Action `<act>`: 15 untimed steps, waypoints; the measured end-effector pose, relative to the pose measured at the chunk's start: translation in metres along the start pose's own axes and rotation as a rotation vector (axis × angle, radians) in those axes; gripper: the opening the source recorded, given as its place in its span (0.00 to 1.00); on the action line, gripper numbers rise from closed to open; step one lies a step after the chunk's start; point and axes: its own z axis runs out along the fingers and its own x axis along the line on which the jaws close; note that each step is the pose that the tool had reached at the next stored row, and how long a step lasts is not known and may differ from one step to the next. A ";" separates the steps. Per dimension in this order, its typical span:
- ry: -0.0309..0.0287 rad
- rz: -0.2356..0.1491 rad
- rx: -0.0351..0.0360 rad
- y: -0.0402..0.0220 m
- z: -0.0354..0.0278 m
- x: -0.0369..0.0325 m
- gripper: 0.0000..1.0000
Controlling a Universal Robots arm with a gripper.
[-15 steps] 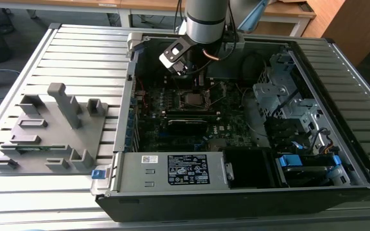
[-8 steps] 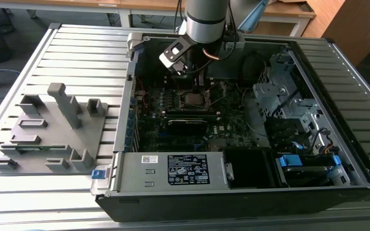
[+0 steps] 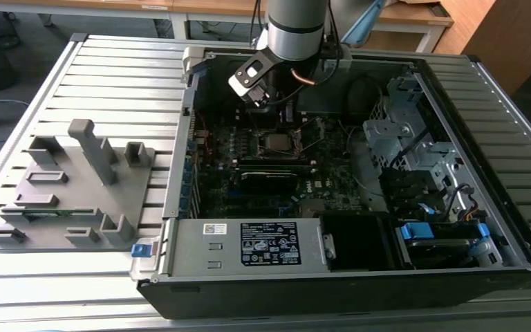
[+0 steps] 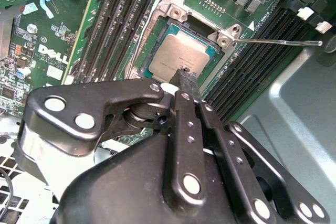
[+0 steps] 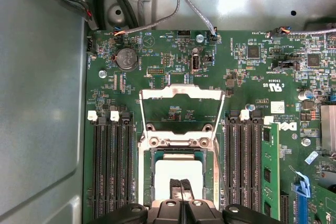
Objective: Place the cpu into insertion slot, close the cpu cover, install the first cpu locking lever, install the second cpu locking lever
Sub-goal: 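Close the cpu cover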
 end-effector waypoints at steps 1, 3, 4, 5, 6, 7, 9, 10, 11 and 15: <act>-0.0002 0.000 0.0001 0.0000 -0.0003 0.0000 0.11; -0.0004 0.000 0.0002 0.0000 -0.0012 0.0000 0.11; 0.0000 0.000 0.0000 0.0001 -0.0015 0.0000 0.11; 0.0001 0.000 -0.0001 0.0001 -0.0015 0.0001 0.11; 0.0003 0.000 -0.0002 0.0001 -0.0015 0.0001 0.11; 0.0002 0.000 -0.0002 0.0001 -0.0015 0.0001 0.11; 0.0000 0.000 0.0000 0.0001 -0.0017 0.0000 0.11; -0.0004 0.000 0.0002 0.0000 -0.0021 0.0000 0.11; -0.0005 0.000 0.0003 0.0001 -0.0029 0.0000 0.11; -0.0001 0.000 0.0000 0.0002 -0.0072 0.0002 0.11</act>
